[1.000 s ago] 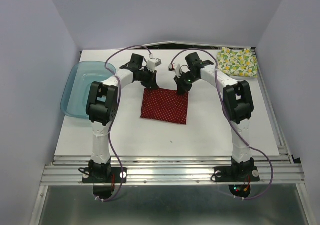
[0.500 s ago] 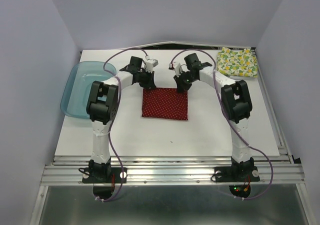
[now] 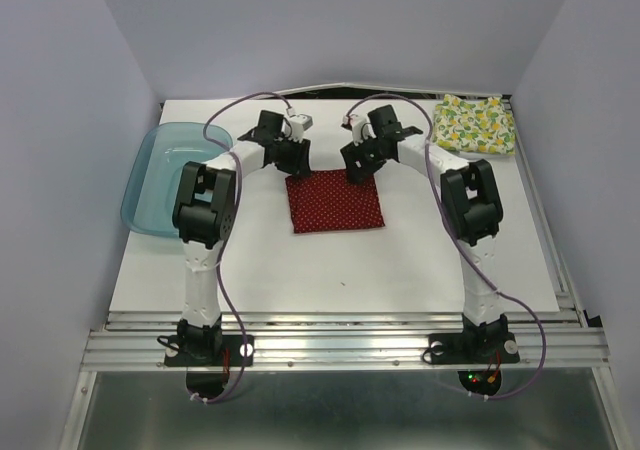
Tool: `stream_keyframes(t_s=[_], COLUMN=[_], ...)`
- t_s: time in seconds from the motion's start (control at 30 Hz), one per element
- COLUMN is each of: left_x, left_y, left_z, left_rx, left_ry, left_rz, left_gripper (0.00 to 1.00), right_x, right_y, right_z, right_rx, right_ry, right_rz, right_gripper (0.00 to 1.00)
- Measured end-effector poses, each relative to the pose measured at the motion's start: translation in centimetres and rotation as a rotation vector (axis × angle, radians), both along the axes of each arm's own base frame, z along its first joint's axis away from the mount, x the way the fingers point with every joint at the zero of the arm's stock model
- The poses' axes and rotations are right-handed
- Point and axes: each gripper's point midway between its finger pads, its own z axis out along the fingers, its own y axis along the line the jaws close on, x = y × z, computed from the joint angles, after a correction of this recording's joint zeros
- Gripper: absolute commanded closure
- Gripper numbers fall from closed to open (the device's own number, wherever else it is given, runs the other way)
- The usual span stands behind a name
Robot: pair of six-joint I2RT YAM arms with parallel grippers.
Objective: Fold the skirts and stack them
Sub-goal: Fold the skirt
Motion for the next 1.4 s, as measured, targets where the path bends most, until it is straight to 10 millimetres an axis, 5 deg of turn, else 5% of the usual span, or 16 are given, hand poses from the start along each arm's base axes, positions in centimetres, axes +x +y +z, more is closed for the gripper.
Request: stream_keyframes(t_s=[0.07,0.1,0.17,0.27,0.47,0.6,0.73,0.77,0.9,1.0,1.07,1.4], left_x=[-0.1,-0.1,0.1,0.7,-0.3,-1.6,-0.4,0.2,1.8,0.7,-0.1,-1.8], left_y=[0.4,0.8,1.5,3.2,6.7,7.5,5.0,3.7,-0.4,-2.1,-2.8,-7.0], left_z=[0.8,2.0,4.8,12.4,30.2,35.2,33.1,31.8,23.7,18.4,16.6,14.3], left_rx=[0.015,0.033,0.057,0.101,0.079,0.058,0.086,0.078,0.043,0.034,0.037,-0.013], left_ry=[-0.018,-0.047,-0.118,-0.314,-0.765,-0.896,-0.834,-0.792,-0.574,-0.424,-0.373,-0.279], left_rz=[0.004,0.011,0.023,0.063,0.228,0.238,0.109,0.066,-0.065,-0.094,-0.097,-0.072], left_gripper=[0.38,0.15,0.01,0.01,0.03,0.18,0.35,0.37,0.38,0.38,0.37,0.31], right_x=[0.1,0.1,0.2,0.4,-0.2,-1.1,-2.3,-3.2,-5.1,-4.8,-4.4,-2.9], right_y=[0.1,0.2,0.2,0.0,-1.9,-3.6,-5.4,-5.9,-6.8,-6.5,-6.1,-4.2], right_z=[1.1,1.9,4.2,9.1,20.6,21.8,15.6,12.5,6.1,4.3,3.8,0.3], right_rx=[0.027,0.042,0.078,0.141,0.29,0.34,0.32,0.297,0.25,0.256,0.278,0.357], right_ry=[0.011,0.012,0.002,-0.05,-0.222,-0.226,-0.08,-0.006,0.141,0.179,0.189,0.247], right_rz=[-0.062,-0.079,-0.133,-0.202,-0.362,-0.446,-0.544,-0.575,-0.651,-0.68,-0.686,-0.688], right_gripper=[0.18,0.15,0.11,0.0,0.0,0.01,0.1,0.13,0.15,0.18,0.2,0.33])
